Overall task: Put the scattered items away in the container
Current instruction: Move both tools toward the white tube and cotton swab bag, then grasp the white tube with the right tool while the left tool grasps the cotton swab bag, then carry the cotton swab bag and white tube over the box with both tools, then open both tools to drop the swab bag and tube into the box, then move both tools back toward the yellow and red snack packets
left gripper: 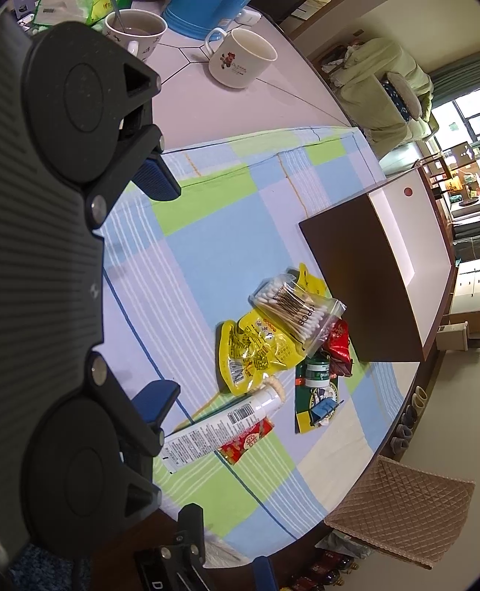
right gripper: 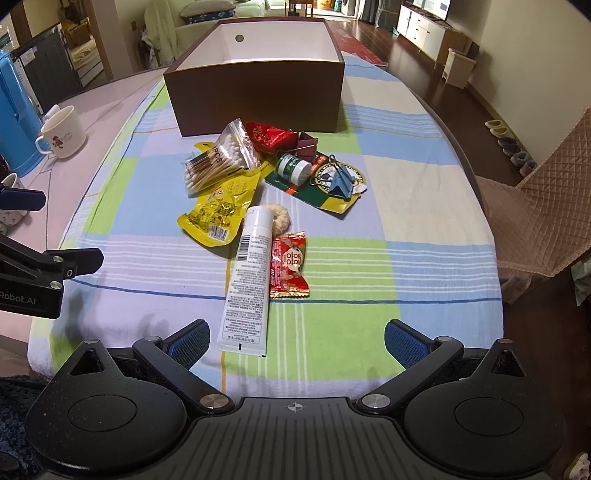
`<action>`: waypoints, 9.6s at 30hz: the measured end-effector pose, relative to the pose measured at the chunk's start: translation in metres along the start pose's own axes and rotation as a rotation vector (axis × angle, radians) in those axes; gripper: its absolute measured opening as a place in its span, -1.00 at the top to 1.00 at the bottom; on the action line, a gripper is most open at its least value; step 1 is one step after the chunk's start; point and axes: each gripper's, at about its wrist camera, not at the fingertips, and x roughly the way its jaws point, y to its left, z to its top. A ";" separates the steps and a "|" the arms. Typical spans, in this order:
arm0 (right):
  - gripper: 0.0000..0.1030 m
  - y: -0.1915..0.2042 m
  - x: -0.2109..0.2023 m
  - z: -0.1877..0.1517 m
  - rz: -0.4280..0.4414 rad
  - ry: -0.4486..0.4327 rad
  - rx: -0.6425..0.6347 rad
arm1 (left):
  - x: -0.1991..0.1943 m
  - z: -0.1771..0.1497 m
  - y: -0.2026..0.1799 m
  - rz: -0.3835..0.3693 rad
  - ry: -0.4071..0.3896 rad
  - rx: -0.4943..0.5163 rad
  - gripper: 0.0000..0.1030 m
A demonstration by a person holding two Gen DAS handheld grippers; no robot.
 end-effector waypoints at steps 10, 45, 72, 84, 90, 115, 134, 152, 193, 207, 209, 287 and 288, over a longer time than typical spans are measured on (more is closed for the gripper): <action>-1.00 -0.001 0.007 0.005 0.009 0.013 0.005 | 0.006 0.004 0.003 -0.002 0.010 -0.002 -0.98; -0.33 -0.018 0.041 0.007 0.192 -0.005 0.221 | 0.040 0.009 0.028 -0.039 0.048 0.016 -0.98; 0.29 0.019 0.103 0.021 0.085 0.040 0.048 | 0.063 0.013 0.048 -0.042 0.046 0.013 -0.98; 0.34 -0.022 0.070 0.032 0.185 -0.026 0.218 | 0.078 0.029 0.041 -0.106 -0.070 0.066 -0.85; 0.34 -0.046 0.061 0.034 0.183 -0.027 0.269 | 0.096 0.055 0.030 -0.193 -0.158 0.207 -0.65; 0.34 -0.104 0.055 0.068 0.196 -0.026 0.210 | 0.136 0.085 0.019 -0.314 -0.096 0.299 0.58; 0.34 -0.107 0.026 0.167 0.360 -0.146 0.013 | 0.030 0.160 0.046 -0.051 -0.239 0.105 0.58; 0.34 -0.086 0.027 0.295 0.426 -0.271 -0.094 | 0.039 0.253 0.071 0.051 -0.266 0.082 0.58; 0.34 -0.032 0.201 0.331 0.270 -0.022 -0.274 | 0.217 0.262 0.098 -0.062 0.060 -0.109 0.56; 0.34 -0.027 0.201 0.335 0.204 -0.054 -0.339 | 0.232 0.265 0.097 -0.053 0.085 -0.111 0.31; 0.34 -0.028 0.199 0.337 0.209 -0.058 -0.337 | 0.230 0.266 0.096 -0.054 0.078 -0.104 0.16; -0.75 -0.039 0.006 0.180 0.211 -0.240 -0.042 | 0.018 0.146 0.057 -0.011 -0.174 -0.066 -0.56; -0.75 -0.039 0.005 0.177 0.212 -0.239 -0.039 | 0.018 0.144 0.057 -0.015 -0.173 -0.065 -0.56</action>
